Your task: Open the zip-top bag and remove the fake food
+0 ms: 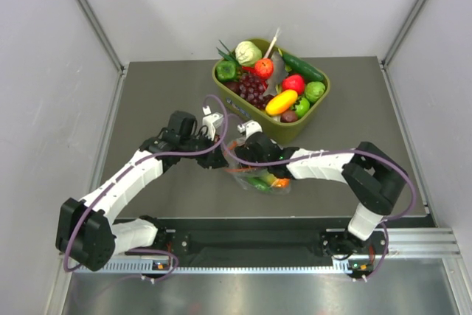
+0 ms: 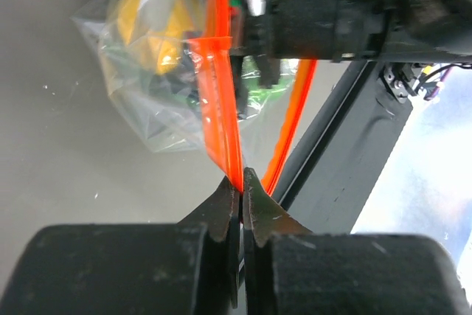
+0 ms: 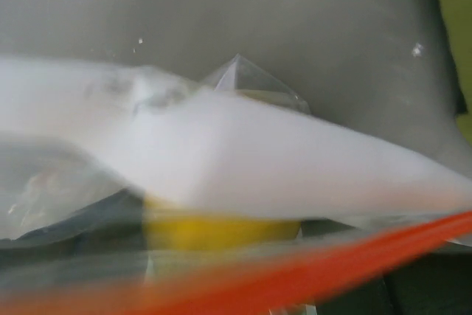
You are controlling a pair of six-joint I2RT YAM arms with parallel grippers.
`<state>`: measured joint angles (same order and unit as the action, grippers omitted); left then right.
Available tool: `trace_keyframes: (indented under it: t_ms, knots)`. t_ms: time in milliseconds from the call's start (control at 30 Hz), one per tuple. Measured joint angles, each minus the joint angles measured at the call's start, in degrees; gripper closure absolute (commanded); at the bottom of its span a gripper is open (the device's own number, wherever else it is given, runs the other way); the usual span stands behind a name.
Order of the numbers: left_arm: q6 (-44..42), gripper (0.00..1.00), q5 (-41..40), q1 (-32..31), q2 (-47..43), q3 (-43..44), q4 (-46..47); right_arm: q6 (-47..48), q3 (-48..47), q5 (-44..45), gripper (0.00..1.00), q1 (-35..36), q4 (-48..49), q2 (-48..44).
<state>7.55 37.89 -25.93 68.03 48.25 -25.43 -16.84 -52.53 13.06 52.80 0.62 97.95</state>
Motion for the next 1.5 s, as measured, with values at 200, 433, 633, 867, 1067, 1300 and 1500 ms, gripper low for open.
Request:
trace_keyframes:
  t_ms: [200,433,633,867,1067,1300,1500]
  knots:
    - [0.0,1.0,-2.8,-0.1,0.5,0.1,-0.1,-0.1,3.0,-0.2,0.62,0.0,-1.3,-9.6]
    - [0.3,1.0,-4.2,-0.5,2.4,0.9,0.1,-1.1,3.0,-5.7,0.62,0.1,-1.3,-22.4]
    - [0.2,1.0,-4.8,-0.4,2.3,1.1,0.0,-2.8,3.9,-12.0,0.63,0.0,-1.6,-23.7]
    - [0.2,1.0,-5.0,-0.4,2.2,1.1,-0.1,-4.0,7.9,-23.2,0.64,-0.1,3.1,-27.1]
    - [0.2,1.0,-5.3,-0.3,2.2,1.1,-0.3,-5.8,8.7,-30.3,0.64,-0.4,9.1,-30.9]
    - [0.2,1.0,-6.7,-0.3,2.2,1.1,-0.3,-7.7,8.6,-34.3,0.64,-1.1,14.6,-33.5]
    - [0.2,1.0,-8.9,-0.2,1.3,1.1,-0.7,-6.2,6.3,-34.8,0.65,-8.0,12.7,-35.3]
